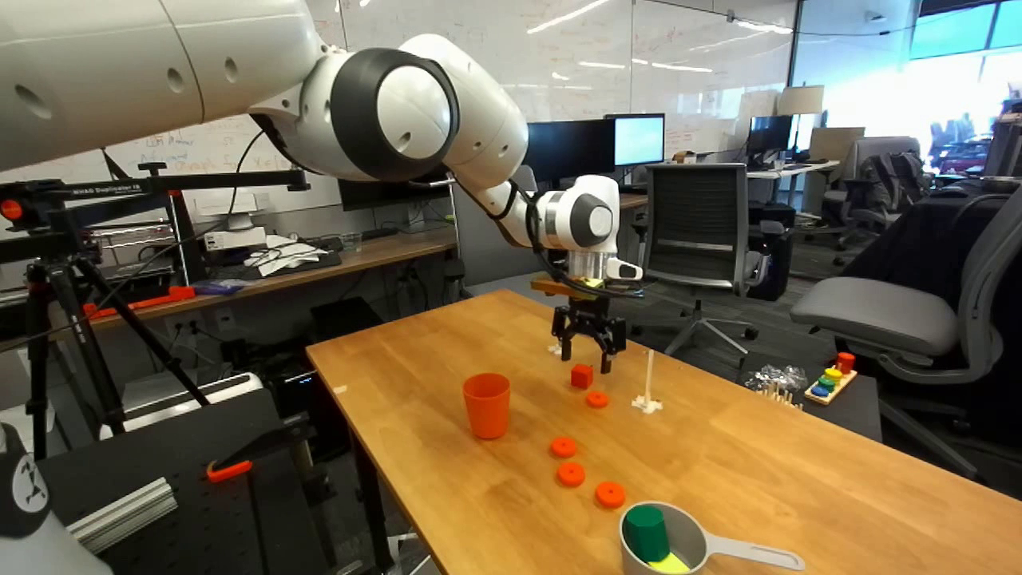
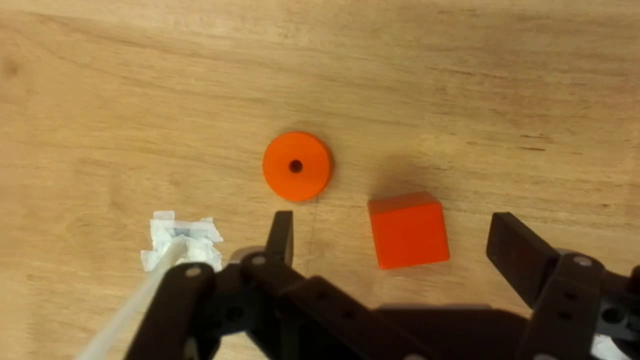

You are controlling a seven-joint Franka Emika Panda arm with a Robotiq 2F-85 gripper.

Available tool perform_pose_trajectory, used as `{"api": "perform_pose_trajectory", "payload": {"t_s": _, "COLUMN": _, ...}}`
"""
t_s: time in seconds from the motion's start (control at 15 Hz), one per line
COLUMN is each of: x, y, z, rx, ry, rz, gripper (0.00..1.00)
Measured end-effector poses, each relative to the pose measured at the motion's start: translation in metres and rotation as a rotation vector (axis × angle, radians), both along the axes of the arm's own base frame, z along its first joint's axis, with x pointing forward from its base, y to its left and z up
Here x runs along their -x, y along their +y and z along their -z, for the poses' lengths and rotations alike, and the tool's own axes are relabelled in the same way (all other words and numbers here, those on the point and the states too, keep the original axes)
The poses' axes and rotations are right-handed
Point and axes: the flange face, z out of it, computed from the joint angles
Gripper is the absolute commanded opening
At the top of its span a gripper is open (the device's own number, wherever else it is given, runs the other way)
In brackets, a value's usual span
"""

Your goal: Take the yellow, green and orange blocks one at a time and place them in the gray pot

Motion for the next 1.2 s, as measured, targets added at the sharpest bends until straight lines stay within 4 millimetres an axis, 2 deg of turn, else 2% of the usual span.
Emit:
{"api": "perform_pose_trajectory", "payload": {"t_s": 0.07, "x": 0.0, "y": 0.001, "z": 0.002, "rx": -0.006, "ry": -0.005, "rz": -0.009, "gripper": 1.0}}
{"api": "perform_pose_trajectory", "payload": {"t_s": 0.13, "x": 0.0, "y": 0.003, "z": 0.004, "rx": -0.012, "ry": -0.009, "rz": -0.018, "gripper": 0.75}}
{"api": "perform_pose_trajectory", "payload": {"t_s": 0.2, "x": 0.001, "y": 0.005, "z": 0.006, "rx": -0.018, "ry": -0.011, "rz": -0.027, "gripper": 0.74}}
{"api": "perform_pose_trajectory", "payload": {"t_s": 0.27, "x": 0.001, "y": 0.006, "z": 0.007, "rx": -0.024, "ry": -0.011, "rz": -0.036, "gripper": 0.68}}
{"api": "perform_pose_trajectory", "payload": {"t_s": 0.47, "x": 0.002, "y": 0.009, "z": 0.009, "rx": -0.039, "ry": -0.007, "rz": -0.056, "gripper": 0.42}}
{"api": "perform_pose_trajectory", "payload": {"t_s": 0.73, "x": 0.0, "y": 0.001, "z": 0.009, "rx": -0.057, "ry": -0.003, "rz": -0.053, "gripper": 0.13}}
{"api": "perform_pose_trajectory", "payload": {"t_s": 1.0, "x": -0.004, "y": -0.014, "z": 0.008, "rx": -0.066, "ry": -0.002, "rz": -0.034, "gripper": 0.13}}
{"api": "perform_pose_trajectory", "payload": {"t_s": 1.2, "x": -0.01, "y": -0.018, "z": -0.006, "rx": -0.067, "ry": -0.022, "rz": -0.026, "gripper": 0.13}}
